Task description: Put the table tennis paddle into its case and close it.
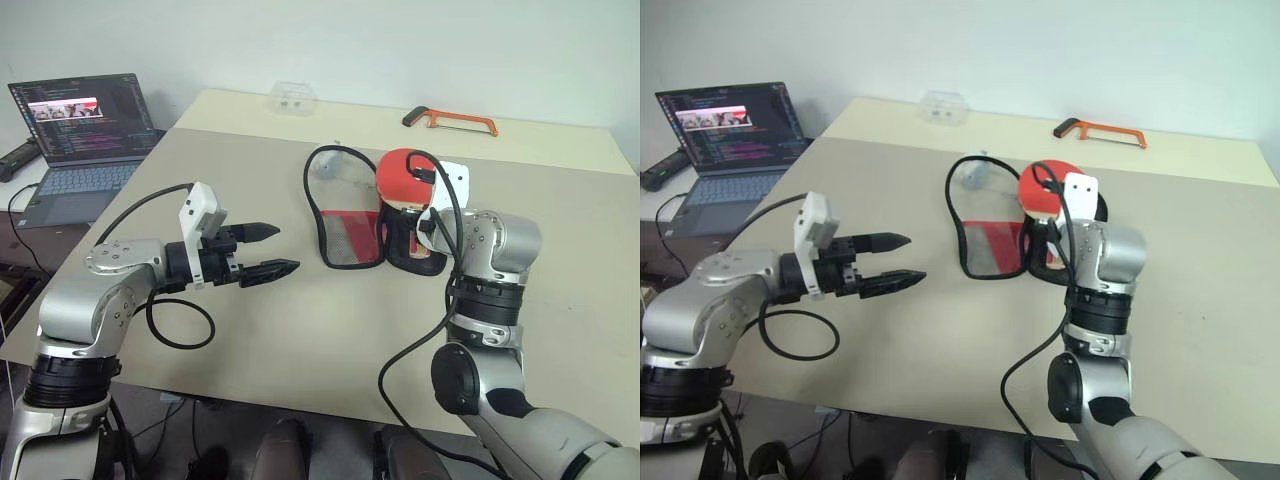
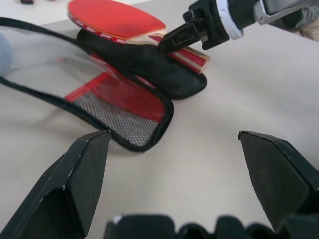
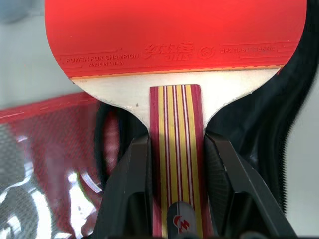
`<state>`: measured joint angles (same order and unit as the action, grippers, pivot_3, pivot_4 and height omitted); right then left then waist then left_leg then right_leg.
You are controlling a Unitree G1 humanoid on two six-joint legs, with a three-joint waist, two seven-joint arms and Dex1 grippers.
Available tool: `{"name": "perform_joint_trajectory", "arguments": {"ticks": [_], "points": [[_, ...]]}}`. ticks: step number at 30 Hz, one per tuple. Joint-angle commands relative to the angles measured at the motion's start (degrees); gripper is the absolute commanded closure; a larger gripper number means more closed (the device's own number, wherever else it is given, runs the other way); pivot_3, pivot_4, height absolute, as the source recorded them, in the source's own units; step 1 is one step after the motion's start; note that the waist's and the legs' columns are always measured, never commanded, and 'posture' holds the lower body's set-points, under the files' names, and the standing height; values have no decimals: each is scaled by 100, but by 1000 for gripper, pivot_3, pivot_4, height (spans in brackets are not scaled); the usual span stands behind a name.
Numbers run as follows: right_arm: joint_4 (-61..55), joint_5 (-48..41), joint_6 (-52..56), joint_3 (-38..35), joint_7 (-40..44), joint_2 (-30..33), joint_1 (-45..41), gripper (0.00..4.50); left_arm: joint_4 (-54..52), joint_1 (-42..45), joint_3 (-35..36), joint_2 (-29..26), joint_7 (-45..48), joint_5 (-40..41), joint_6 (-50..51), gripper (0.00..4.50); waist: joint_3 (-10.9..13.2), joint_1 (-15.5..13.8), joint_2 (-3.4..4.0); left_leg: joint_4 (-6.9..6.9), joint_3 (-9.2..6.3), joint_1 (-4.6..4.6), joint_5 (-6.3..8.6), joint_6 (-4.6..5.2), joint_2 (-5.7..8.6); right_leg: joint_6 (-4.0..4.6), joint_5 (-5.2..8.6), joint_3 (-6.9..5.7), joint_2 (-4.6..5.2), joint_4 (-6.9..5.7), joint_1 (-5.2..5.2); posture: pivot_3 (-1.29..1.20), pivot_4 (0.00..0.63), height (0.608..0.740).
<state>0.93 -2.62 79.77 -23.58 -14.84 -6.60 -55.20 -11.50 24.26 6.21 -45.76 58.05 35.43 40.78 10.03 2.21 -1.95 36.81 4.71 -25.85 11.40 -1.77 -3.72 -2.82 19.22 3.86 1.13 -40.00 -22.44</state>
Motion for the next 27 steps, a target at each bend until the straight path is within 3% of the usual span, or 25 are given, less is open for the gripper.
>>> {"name": "perform_joint_trajectory", "arguments": {"ticks": [1, 27], "points": [[86, -21, -397, -121, -169, -70, -226, 3433, -258, -13, 162, -56, -51, 67, -46, 0, 0, 10, 0, -1, 1, 0, 0, 1, 2, 0, 0, 0, -3, -2, -2, 0, 150, 740], [1162, -377, -1252, -100, -449, -113, -396, 3433, -448, -148, 185, -152, -235, 49, 21, 0, 1, 114, 1, -3, 1, 1, 10, 17, 2, 1, 0, 2, -11, -7, -6, 0, 150, 740]]}}
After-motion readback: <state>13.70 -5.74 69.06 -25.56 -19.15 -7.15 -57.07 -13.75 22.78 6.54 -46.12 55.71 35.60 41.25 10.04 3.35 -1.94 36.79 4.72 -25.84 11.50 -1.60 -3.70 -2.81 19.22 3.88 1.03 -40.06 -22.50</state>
